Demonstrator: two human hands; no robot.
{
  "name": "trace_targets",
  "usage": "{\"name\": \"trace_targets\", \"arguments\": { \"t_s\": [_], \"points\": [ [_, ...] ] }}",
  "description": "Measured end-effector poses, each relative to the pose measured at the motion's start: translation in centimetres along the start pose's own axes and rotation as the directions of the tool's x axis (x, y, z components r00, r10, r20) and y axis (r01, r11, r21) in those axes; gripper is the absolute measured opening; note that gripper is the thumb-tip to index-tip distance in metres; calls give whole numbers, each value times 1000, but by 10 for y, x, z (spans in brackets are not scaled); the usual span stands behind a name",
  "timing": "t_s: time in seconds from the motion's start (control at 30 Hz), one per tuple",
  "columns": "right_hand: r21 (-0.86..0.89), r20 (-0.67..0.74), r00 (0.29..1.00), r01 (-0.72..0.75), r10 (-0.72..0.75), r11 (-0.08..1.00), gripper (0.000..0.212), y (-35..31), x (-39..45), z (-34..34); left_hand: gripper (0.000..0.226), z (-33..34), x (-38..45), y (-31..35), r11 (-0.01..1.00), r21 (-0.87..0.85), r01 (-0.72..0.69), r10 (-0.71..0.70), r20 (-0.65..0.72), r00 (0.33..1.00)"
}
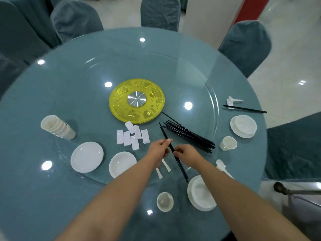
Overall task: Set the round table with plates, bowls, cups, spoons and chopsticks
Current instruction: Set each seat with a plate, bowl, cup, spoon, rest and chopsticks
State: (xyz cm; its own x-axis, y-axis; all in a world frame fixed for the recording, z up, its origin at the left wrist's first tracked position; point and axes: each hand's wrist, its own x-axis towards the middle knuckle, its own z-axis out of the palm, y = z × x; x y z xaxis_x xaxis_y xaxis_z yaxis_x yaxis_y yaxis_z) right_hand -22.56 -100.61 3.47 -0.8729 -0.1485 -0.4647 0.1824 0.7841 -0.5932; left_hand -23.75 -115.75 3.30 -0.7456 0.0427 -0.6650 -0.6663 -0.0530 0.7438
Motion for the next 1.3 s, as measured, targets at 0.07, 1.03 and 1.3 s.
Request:
{"name": "trace_targets", "arguments": {
  "t_s": [0.07,1.03,1.3],
  "points": [
    [27,-24,1000,3,-2,1000,16,-4,-13,-1,16,-2,-12,-1,996,-87,-8,10,28,1000],
    [-294,-355,935,-143,31,945,20,46,-97,-19,16,97,-45,-14,995,-102,23,-21,20,1000],
    [-234,-258,929,-328,267,915,24,131,-106,-34,20,116,-22,-29,983,184,-14,2,65,998]
  ]
}}
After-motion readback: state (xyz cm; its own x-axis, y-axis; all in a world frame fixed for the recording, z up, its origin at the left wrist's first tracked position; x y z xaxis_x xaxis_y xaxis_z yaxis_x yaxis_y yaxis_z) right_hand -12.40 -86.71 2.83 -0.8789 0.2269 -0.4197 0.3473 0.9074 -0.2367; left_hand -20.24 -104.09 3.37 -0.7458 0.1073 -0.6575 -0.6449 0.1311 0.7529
